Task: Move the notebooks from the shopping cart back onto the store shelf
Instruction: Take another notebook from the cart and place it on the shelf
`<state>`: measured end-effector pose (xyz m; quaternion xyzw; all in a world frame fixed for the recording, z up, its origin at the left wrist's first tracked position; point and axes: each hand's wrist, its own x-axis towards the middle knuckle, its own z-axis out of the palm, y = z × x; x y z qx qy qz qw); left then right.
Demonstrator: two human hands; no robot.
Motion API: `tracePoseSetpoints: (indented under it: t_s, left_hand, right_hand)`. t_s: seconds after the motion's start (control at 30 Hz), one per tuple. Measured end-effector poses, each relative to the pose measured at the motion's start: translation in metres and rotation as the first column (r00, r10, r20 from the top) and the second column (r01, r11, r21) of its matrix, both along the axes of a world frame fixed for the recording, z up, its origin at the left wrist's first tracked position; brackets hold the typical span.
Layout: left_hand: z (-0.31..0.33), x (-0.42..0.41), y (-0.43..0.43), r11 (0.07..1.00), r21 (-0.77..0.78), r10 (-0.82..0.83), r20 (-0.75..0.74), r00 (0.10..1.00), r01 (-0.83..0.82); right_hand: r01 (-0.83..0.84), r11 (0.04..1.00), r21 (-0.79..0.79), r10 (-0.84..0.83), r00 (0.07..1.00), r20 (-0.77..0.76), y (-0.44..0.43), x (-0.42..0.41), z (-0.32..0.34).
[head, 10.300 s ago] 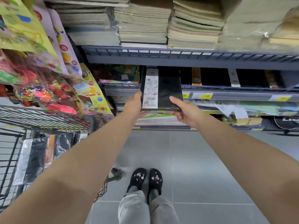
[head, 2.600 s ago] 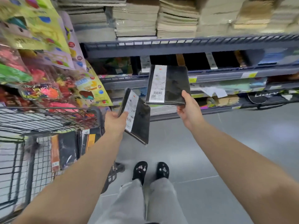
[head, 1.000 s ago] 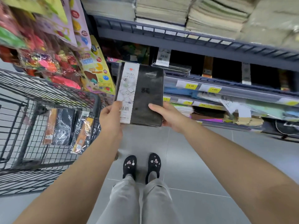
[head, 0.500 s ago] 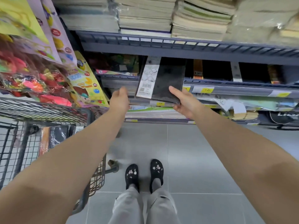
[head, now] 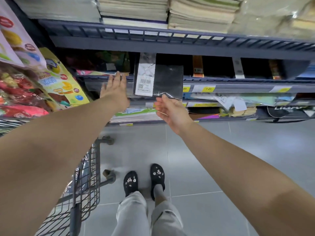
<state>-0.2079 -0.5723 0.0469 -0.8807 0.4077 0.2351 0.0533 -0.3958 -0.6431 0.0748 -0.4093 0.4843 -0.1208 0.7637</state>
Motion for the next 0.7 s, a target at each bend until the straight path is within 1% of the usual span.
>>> tracePoseSetpoints:
  t_s: [0.1,0.17,0.3,0.43,0.5,0.57,0.63,0.7]
  left_hand:
    - [-0.001,-0.001,-0.002,1.000,-0.008,0.019,-0.009,1.000,-0.019]
    - [0.000,0.001,-0.002,0.999,-0.013,0.031,-0.053,0.998,-0.032]
    - [0.003,0.008,0.000,1.000,-0.014,0.020,-0.110,0.994,-0.021]
    - [0.006,0.010,0.003,0.999,-0.045,0.004,-0.143,0.990,-0.011]
    - [0.009,0.008,0.008,0.997,-0.067,0.012,-0.159,0.987,-0.022]
    - [0.015,0.000,0.017,0.997,-0.069,0.012,-0.155,0.988,-0.023]
    - [0.022,-0.009,0.030,0.999,-0.051,-0.008,-0.128,0.992,0.001]
    - [0.033,-0.018,0.045,0.999,-0.011,-0.038,-0.100,0.994,0.037]
  right_hand:
    - [-0.014,0.993,-0.116,0.008,0.999,-0.052,-0.011,0.015,0.005]
    - [-0.010,0.985,-0.172,-0.004,0.996,-0.084,-0.020,0.027,0.008]
    - [0.015,0.979,-0.202,-0.038,0.993,-0.110,-0.036,0.044,0.012]
    - [-0.030,0.976,-0.217,-0.002,0.990,-0.143,-0.039,0.048,0.013]
    - [-0.130,0.965,-0.228,0.082,0.975,-0.208,-0.032,0.043,0.013]
    - [-0.272,0.927,-0.259,0.188,0.933,-0.307,-0.021,0.035,0.009]
    - [-0.410,0.868,-0.281,0.281,0.871,-0.402,-0.009,0.025,0.008]
    - [-0.560,0.782,-0.272,0.395,0.784,-0.479,0.001,0.013,0.013]
